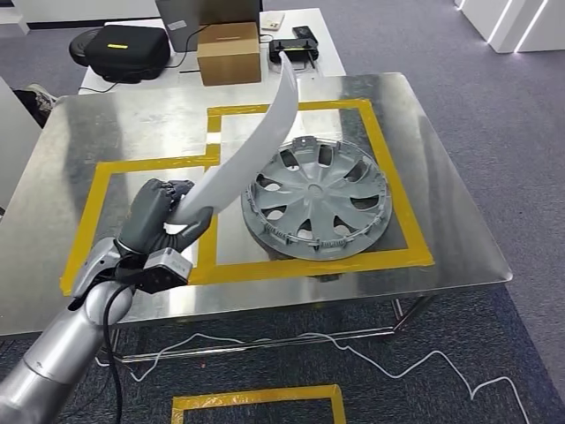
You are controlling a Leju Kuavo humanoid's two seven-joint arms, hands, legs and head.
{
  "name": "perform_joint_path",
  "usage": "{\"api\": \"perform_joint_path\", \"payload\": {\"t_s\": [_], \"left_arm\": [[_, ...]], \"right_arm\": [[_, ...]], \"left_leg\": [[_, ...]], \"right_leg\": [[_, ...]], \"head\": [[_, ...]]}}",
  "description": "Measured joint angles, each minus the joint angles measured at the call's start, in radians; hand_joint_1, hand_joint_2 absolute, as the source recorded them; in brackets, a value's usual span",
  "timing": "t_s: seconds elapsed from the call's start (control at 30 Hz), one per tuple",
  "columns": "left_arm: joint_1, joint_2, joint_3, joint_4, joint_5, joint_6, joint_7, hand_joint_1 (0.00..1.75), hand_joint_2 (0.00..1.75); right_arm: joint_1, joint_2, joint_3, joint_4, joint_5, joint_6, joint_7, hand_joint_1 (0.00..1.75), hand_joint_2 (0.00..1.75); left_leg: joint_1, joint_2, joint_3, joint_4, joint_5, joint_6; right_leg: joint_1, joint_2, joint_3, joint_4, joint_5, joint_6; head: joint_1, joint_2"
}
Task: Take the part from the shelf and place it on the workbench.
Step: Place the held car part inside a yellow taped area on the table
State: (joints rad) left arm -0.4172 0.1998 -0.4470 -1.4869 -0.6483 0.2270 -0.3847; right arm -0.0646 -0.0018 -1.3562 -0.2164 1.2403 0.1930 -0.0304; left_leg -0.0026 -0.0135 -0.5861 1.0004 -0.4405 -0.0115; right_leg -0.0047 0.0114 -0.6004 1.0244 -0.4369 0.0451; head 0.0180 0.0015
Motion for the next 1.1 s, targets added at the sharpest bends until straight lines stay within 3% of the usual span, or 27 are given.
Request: {"api": "perform_joint_path", "payload": {"t_s": [0.1, 0.2, 0.23, 0.27, 0.33, 0.37, 0.43, 0.5, 0.6, 0.63, 0.7, 0.73, 0.77, 0.8, 0.83, 0.87, 0.93, 0.97, 1.1], "left_arm": [[-0.036, 0.023, 0.027, 0.091, -0.058, 0.046, 0.019, 1.75, 1.75], [-0.062, 0.047, 0.047, 0.179, -0.103, 0.09, 0.034, 1.75, 1.75], [-0.066, 0.057, 0.053, 0.207, -0.118, 0.105, 0.04, 1.75, 1.75], [-0.069, 0.067, 0.06, 0.232, -0.132, 0.12, 0.048, 1.75, 1.75], [-0.081, 0.088, 0.074, 0.279, -0.163, 0.148, 0.065, 1.75, 1.75], [-0.09, 0.1, 0.082, 0.302, -0.179, 0.159, 0.075, 1.75, 1.75], [-0.114, 0.123, 0.098, 0.351, -0.209, 0.179, 0.092, 1.75, 1.75], [-0.13, 0.144, 0.111, 0.404, -0.235, 0.196, 0.104, 1.75, 1.75], [-0.146, 0.17, 0.123, 0.486, -0.284, 0.211, 0.135, 1.75, 1.75], [-0.153, 0.176, 0.125, 0.516, -0.301, 0.215, 0.147, 1.75, 1.75], [-0.165, 0.189, 0.129, 0.579, -0.329, 0.223, 0.165, 1.75, 1.75], [-0.169, 0.194, 0.129, 0.613, -0.342, 0.224, 0.171, 1.75, 1.75], [-0.171, 0.197, 0.129, 0.646, -0.354, 0.224, 0.177, 1.75, 1.75], [-0.173, 0.199, 0.129, 0.679, -0.367, 0.224, 0.184, 1.75, 1.75], [-0.175, 0.2, 0.128, 0.712, -0.379, 0.223, 0.189, 1.75, 1.75], [-0.176, 0.2, 0.127, 0.742, -0.389, 0.223, 0.193, 1.75, 1.75], [-0.182, 0.2, 0.125, 0.799, -0.41, 0.221, 0.198, 1.75, 1.75], [-0.184, 0.199, 0.123, 0.824, -0.419, 0.218, 0.199, 1.75, 1.75], [-0.191, 0.198, 0.115, 0.893, -0.44, 0.207, 0.201, 1.75, 1.75]], "right_arm": [[-0.001, 0.001, 0.007, 0.0, 0.007, 0.001, 0.002, 0.0, 0.0], [-0.003, 0.001, 0.012, 0.0, 0.013, 0.001, 0.006, 0.0, 0.0], [-0.003, 0.001, 0.014, 0.0, 0.015, 0.001, 0.007, 0.0, 0.0], [-0.002, 0.002, 0.016, 0.0, 0.016, 0.001, 0.007, 0.0, 0.0], [-0.002, 0.002, 0.019, 0.0, 0.019, 0.001, 0.009, 0.0, 0.0], [-0.002, 0.002, 0.021, 0.001, 0.021, 0.001, 0.009, 0.0, 0.0], [-0.003, 0.003, 0.023, 0.001, 0.024, 0.002, 0.009, 0.0, 0.0], [-0.003, 0.003, 0.026, 0.001, 0.026, 0.002, 0.009, 0.0, 0.0], [-0.003, 0.003, 0.03, 0.002, 0.028, 0.002, 0.009, 0.0, 0.0], [-0.004, 0.004, 0.031, 0.002, 0.028, 0.002, 0.009, 0.0, 0.0], [-0.005, 0.004, 0.034, 0.003, 0.029, 0.002, 0.01, 0.0, 0.0], [-0.005, 0.004, 0.035, 0.004, 0.029, 0.001, 0.011, 0.0, 0.0], [-0.004, 0.004, 0.035, 0.004, 0.029, 0.001, 0.012, 0.0, 0.0], [-0.003, 0.004, 0.036, 0.005, 0.03, 0.001, 0.014, 0.0, 0.0], [-0.004, 0.004, 0.036, 0.005, 0.031, 0.002, 0.014, 0.0, 0.0], [-0.005, 0.004, 0.037, 0.005, 0.031, 0.002, 0.015, 0.0, 0.0], [-0.009, 0.004, 0.037, 0.005, 0.031, 0.002, 0.014, 0.0, 0.0], [-0.01, 0.004, 0.037, 0.005, 0.031, 0.002, 0.014, 0.0, 0.0], [-0.012, 0.005, 0.038, 0.006, 0.033, 0.004, 0.011, 0.0, 0.0]], "left_leg": [[0.003, 0.001, -0.014, 0.026, -0.022, -0.018], [0.004, 0.002, -0.103, 0.205, -0.109, -0.03], [0.004, 0.002, -0.132, 0.26, -0.125, -0.032], [0.004, 0.002, -0.148, 0.283, -0.121, -0.032], [0.005, 0.003, -0.125, 0.219, -0.063, -0.031], [0.005, 0.005, -0.094, 0.151, -0.024, -0.03], [0.006, 0.007, -0.039, 0.035, 0.016, -0.025], [0.004, 0.006, -0.024, -0.001, 0.016, -0.015], [0.008, 0.006, -0.024, -0.002, 0.019, 0.004], [0.01, 0.006, -0.024, -0.003, 0.019, 0.008], [0.01, 0.007, -0.024, -0.003, 0.018, 0.013], [0.009, 0.008, -0.024, -0.003, 0.018, 0.014], [0.009, 0.008, -0.023, -0.003, 0.017, 0.014], [0.008, 0.007, -0.022, -0.003, 0.016, 0.015], [0.008, 0.006, -0.02, -0.002, 0.015, 0.014], [0.008, 0.006, -0.017, -0.002, 0.013, 0.013], [0.005, 0.005, -0.013, -0.001, 0.009, 0.006], [0.004, 0.004, -0.012, -0.001, 0.008, 0.002], [0.005, 0.004, -0.012, 0.003, -0.003, -0.021]], "right_leg": [[-0.004, 0.001, -0.001, -0.005, 0.006, -0.018], [-0.006, 0.0, -0.001, -0.007, 0.006, -0.028], [-0.006, 0.0, -0.001, -0.007, 0.006, -0.029], [-0.006, 0.001, -0.001, -0.007, 0.006, -0.03], [-0.006, 0.002, 0.0, -0.007, 0.005, -0.029], [-0.006, 0.002, 0.001, -0.006, 0.004, -0.027], [-0.001, 0.003, -0.001, -0.002, 0.001, -0.019], [0.003, 0.004, -0.003, -0.002, 0.0, -0.01], [0.001, 0.001, -0.016, 0.019, -0.019, 0.004], [0.001, -0.001, -0.036, 0.061, -0.043, 0.009], [0.001, -0.003, -0.101, 0.196, -0.104, 0.015], [0.001, -0.003, -0.134, 0.259, -0.125, 0.016], [0.001, -0.003, -0.153, 0.291, -0.128, 0.015], [0.001, -0.003, -0.153, 0.284, -0.112, 0.013], [0.002, -0.003, -0.132, 0.235, -0.079, 0.009], [0.003, -0.003, -0.098, 0.161, -0.039, 0.004], [0.005, -0.003, -0.034, 0.033, 0.008, -0.004], [0.007, -0.002, -0.018, 0.004, 0.013, -0.007], [0.006, -0.001, -0.007, -0.015, 0.015, -0.024]], "head": [[-0.002, 0.0], [-0.006, 0.0], [-0.007, 0.0], [-0.007, 0.0], [-0.008, 0.0], [-0.008, 0.0], [-0.009, 0.0], [-0.008, 0.0], [-0.002, 0.0], [0.0, 0.0], [0.005, 0.0], [0.005, 0.0], [0.005, 0.0], [0.005, 0.0], [0.005, 0.0], [0.005, 0.0], [0.004, 0.0], [0.004, 0.0], [0.002, 0.0]]}}
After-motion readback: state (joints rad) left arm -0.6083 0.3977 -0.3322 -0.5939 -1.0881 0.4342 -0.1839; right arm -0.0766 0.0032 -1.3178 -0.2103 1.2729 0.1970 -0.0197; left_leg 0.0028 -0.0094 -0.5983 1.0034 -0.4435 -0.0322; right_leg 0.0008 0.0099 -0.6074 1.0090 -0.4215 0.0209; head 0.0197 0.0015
